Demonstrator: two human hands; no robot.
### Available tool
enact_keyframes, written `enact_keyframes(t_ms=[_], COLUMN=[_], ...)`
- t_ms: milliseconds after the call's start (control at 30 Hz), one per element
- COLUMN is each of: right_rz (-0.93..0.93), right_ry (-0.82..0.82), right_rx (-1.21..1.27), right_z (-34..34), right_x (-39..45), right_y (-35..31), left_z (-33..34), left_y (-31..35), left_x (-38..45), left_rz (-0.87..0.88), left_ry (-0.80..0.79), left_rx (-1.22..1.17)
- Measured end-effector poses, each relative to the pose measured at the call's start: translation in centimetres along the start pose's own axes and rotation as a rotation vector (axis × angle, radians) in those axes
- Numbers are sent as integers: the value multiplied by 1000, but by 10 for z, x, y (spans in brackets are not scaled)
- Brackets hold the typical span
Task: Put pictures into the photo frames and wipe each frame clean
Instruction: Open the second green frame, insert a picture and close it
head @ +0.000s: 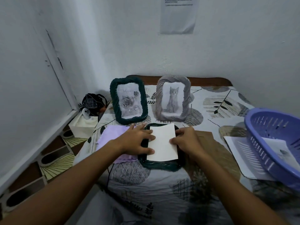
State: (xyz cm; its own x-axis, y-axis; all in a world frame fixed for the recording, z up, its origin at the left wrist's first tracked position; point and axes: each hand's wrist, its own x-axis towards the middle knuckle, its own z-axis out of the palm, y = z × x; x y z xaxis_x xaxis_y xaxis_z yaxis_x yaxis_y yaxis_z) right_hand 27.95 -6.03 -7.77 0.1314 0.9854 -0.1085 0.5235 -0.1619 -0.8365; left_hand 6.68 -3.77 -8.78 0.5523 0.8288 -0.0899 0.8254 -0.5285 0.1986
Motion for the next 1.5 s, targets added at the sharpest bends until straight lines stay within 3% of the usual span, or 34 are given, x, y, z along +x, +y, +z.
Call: enact_keyframes(t_ms=[167, 300, 467, 1133, 1500], right_rz=[-210, -339, -352, -342, -323], right_ry=[34, -156, -357, -409, -435], right_rx=[-388, -457, -623, -526, -541], right_z=[-8, -18, -26, -35, -36], right_x=[-1, 7, 9, 13, 22], right_y=[4, 9, 13, 21, 23], left_z=[3, 2, 1, -6, -12], left_y=[-6, -9, -13, -12, -11], left_x=[-1, 0, 3, 3, 7], left_rz=[30, 40, 46, 47, 80], left_ry=[0, 12, -1, -40, -60], left_rx=[16, 2, -31, -75, 66])
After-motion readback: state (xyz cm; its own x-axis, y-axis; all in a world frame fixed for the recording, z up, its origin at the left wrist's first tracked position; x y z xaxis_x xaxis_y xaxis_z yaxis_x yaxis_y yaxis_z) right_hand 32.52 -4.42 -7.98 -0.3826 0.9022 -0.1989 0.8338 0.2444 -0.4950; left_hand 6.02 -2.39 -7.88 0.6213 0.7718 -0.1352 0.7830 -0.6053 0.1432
